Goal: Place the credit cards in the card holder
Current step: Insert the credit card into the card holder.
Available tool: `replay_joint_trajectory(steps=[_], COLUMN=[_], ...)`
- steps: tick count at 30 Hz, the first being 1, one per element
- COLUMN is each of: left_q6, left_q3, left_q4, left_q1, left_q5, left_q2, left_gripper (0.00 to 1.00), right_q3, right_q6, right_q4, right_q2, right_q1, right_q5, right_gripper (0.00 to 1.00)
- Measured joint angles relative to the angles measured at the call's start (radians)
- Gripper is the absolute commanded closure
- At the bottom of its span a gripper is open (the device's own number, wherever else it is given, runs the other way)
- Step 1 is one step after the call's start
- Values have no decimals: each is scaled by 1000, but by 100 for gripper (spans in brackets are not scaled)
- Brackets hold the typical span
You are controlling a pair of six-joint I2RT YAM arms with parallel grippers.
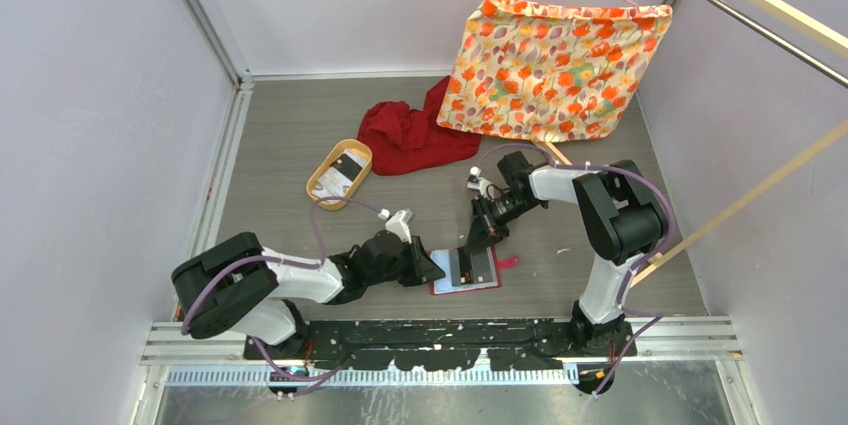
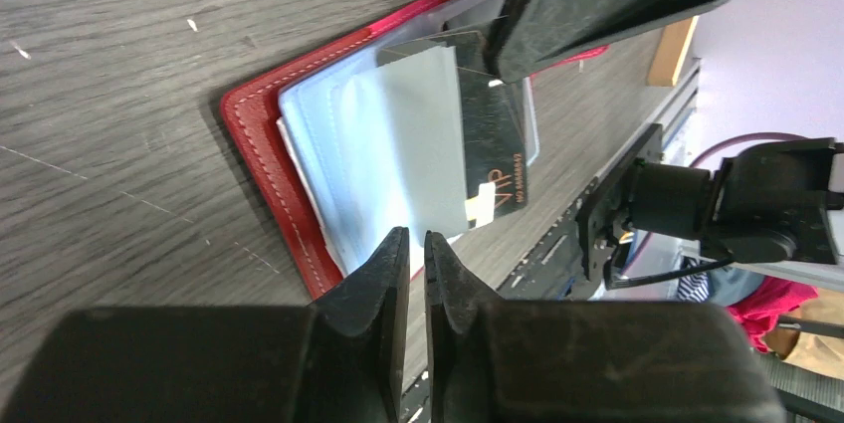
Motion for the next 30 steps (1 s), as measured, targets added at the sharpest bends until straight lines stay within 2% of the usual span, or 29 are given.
replay_joint_trajectory(steps=[5, 16, 21, 28, 30], left_q6=[1, 0, 0, -19, -24], left_q3=[-5, -56, -56, -22, 1], left_q4=[-40, -107, -75, 36, 51], left_q1=[2, 5, 5, 5, 5], left_q5=[4, 11, 45, 111, 118], left_q2=[-79, -185, -172, -50, -32], left_gripper=[75, 71, 71, 71, 71], right_q3=[7, 11, 11, 11, 11], right_q6=[2, 35, 57, 62, 61], right_q4=[6, 57, 81, 85, 83], right_q2=[4, 43, 43, 43, 43], right_q1=[10, 36, 38, 38, 38], right_q5=[-13, -37, -37, -37, -37], right_gripper=[90, 89, 86, 86, 83])
